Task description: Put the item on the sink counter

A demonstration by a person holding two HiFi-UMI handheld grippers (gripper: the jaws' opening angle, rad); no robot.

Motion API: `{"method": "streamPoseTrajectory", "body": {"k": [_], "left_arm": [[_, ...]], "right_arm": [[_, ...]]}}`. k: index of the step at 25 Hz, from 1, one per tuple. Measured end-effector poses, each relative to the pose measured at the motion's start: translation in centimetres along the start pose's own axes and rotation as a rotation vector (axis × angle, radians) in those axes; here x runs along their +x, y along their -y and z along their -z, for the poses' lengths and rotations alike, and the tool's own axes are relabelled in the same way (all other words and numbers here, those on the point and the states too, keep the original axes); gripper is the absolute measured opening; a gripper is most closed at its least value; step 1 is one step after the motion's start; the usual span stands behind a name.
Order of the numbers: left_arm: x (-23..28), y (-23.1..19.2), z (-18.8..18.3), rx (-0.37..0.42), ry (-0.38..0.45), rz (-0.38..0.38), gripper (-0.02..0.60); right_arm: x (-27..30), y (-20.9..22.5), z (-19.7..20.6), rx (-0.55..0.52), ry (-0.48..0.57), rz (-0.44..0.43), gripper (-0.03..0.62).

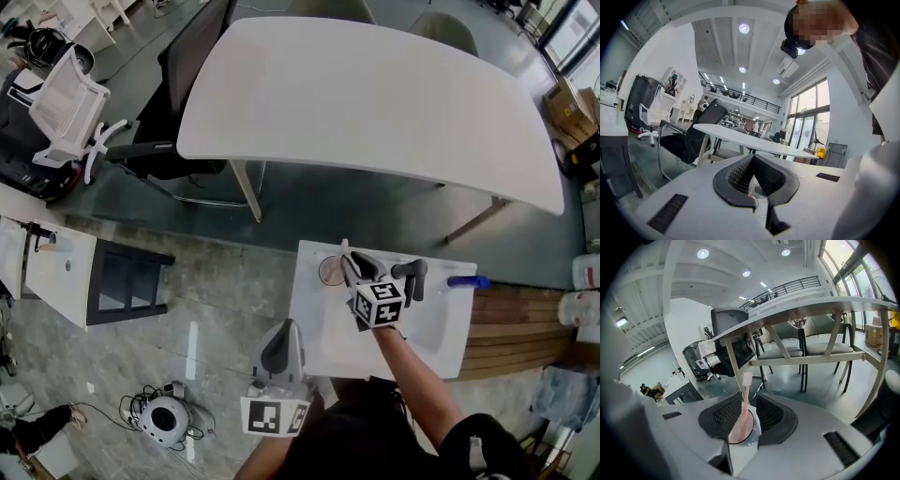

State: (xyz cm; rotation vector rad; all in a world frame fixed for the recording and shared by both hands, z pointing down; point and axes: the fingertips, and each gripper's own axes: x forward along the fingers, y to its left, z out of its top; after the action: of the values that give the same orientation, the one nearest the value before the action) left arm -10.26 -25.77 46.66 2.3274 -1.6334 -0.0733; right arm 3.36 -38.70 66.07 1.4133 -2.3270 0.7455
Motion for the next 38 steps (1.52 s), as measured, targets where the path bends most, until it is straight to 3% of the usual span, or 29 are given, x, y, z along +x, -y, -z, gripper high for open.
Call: {"method": "streamPoseTrajectory", "body": {"k": [14, 21, 38], "left_arm": [[-3.8, 1.2, -0.9, 0.008, 0.037, 0.052, 0.015], [-6.7, 2.3, -1.4, 0.020, 0.049, 0.095, 0.015], [-15.7, 6.4, -1.5, 0.033, 0.090, 0.217, 0.015]], "right_arm": [[-5.0, -1.1, 0.8, 0.006, 0.041, 0.060, 0.080], [-8.7, -2.7, 1.6, 0.001, 0.070, 0.087, 0.045], [-22.2, -7.6, 4.9, 0.011, 0.188, 0.165, 0.015]]}}
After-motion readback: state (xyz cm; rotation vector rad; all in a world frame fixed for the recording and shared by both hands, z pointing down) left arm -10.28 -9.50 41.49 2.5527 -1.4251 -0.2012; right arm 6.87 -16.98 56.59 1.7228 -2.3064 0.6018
